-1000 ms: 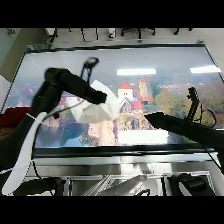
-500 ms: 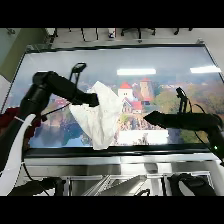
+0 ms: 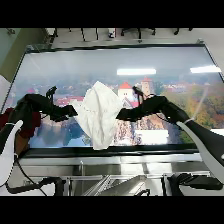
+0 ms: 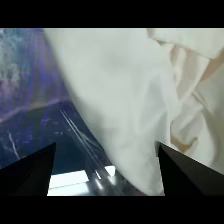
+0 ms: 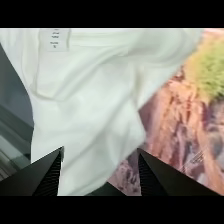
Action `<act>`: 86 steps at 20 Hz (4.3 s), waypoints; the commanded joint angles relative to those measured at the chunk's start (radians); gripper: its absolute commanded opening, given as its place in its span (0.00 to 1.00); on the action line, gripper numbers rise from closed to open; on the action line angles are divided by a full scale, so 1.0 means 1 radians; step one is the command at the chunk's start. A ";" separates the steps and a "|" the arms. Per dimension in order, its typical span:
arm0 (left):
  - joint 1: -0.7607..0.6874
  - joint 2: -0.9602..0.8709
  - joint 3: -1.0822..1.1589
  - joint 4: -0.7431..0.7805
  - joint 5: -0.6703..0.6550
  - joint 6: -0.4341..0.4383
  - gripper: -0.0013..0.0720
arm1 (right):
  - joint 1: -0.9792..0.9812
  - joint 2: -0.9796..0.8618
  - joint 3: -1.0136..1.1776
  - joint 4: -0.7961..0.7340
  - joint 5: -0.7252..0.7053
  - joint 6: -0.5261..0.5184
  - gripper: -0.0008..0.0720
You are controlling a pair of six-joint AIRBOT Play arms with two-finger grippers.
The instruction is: Fold the shirts.
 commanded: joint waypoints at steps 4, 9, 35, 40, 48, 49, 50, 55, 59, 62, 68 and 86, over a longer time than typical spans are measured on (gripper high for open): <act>-0.063 -0.206 0.071 -0.062 -0.075 0.045 0.98 | 0.163 -0.195 0.164 0.012 0.015 0.044 0.67; -0.048 -0.219 0.122 -0.061 -0.041 0.045 0.13 | 0.161 -0.214 0.165 0.016 0.021 0.064 0.52; -0.006 -0.127 0.122 -0.060 -0.050 0.071 0.04 | 0.087 -0.292 0.234 0.039 0.065 0.026 0.67; -0.006 -0.127 0.122 -0.062 -0.048 0.071 0.04 | 0.098 -0.292 0.244 0.074 0.090 0.026 0.24; 0.082 0.231 0.289 -0.067 0.099 0.054 0.04 | -0.054 0.028 0.361 0.083 0.013 -0.005 0.04; 0.112 0.298 0.353 -0.067 0.120 0.051 0.04 | -0.099 0.136 0.389 0.082 0.011 -0.021 0.04; 0.140 0.363 0.419 -0.067 0.125 0.051 0.04 | -0.142 0.240 0.415 0.077 0.011 -0.038 0.04; 0.254 0.639 0.685 -0.067 0.071 -0.004 0.04 | -0.285 0.717 0.448 -0.034 0.048 -0.045 0.04; 0.253 0.724 0.727 -0.069 0.078 -0.028 0.04 | -0.285 0.871 0.447 -0.071 0.011 -0.044 0.04; 0.179 0.750 0.614 -0.068 0.080 -0.029 0.04 | -0.285 0.847 0.430 -0.068 -0.113 -0.013 0.04; -0.011 0.563 0.245 -0.025 0.002 -0.026 0.04 | -0.284 0.730 -0.025 -0.068 -0.069 0.051 0.05; -0.019 -0.448 0.834 -0.013 0.283 -0.079 0.93 | -0.504 0.093 0.019 -0.033 0.075 -0.110 0.58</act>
